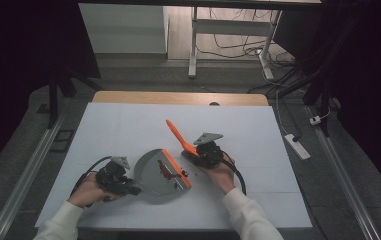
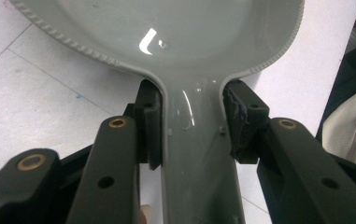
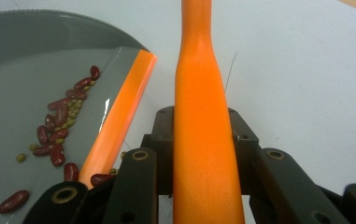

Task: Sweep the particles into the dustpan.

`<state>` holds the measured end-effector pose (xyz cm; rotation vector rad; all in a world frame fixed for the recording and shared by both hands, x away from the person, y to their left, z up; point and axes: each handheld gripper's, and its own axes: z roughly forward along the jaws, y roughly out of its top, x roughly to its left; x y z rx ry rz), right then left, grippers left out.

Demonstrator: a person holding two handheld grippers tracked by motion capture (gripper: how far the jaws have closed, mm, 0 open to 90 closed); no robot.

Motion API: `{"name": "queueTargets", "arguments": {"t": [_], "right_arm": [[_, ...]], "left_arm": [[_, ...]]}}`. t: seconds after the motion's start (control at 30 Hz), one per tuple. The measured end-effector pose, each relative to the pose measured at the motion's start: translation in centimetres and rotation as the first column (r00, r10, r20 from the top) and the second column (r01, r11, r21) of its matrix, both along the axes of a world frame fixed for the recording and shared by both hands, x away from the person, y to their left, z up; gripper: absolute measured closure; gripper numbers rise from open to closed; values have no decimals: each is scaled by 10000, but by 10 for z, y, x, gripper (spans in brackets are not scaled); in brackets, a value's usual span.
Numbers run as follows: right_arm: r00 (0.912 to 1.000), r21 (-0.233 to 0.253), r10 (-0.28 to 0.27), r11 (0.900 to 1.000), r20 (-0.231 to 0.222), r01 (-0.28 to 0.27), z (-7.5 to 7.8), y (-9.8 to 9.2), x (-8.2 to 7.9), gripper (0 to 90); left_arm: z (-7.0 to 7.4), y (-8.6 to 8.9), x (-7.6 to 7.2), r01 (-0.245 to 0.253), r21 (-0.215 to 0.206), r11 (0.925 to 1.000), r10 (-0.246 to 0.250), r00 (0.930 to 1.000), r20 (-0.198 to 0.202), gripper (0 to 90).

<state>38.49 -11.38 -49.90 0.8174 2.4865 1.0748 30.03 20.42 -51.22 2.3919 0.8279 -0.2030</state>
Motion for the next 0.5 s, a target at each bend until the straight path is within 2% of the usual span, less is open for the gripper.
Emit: {"name": "queueTargets", "arguments": {"t": [0.1, 0.33, 0.5], "right_arm": [[10000, 90, 68, 9999, -32, -68, -1, 2, -2, 697], [9992, -64, 384, 9992, 70, -384, -2, 12, -11, 697], [9981, 182, 605, 9980, -144, -602, -3, 19, -19, 696]], "left_arm": [[0, 0, 0, -12, 7, 10000, 12, 10000, 7, 615], [0, 0, 0, -22, -7, 10000, 22, 10000, 6, 615], [0, -1, -1, -44, 11, 10000, 44, 10000, 18, 615]]}}
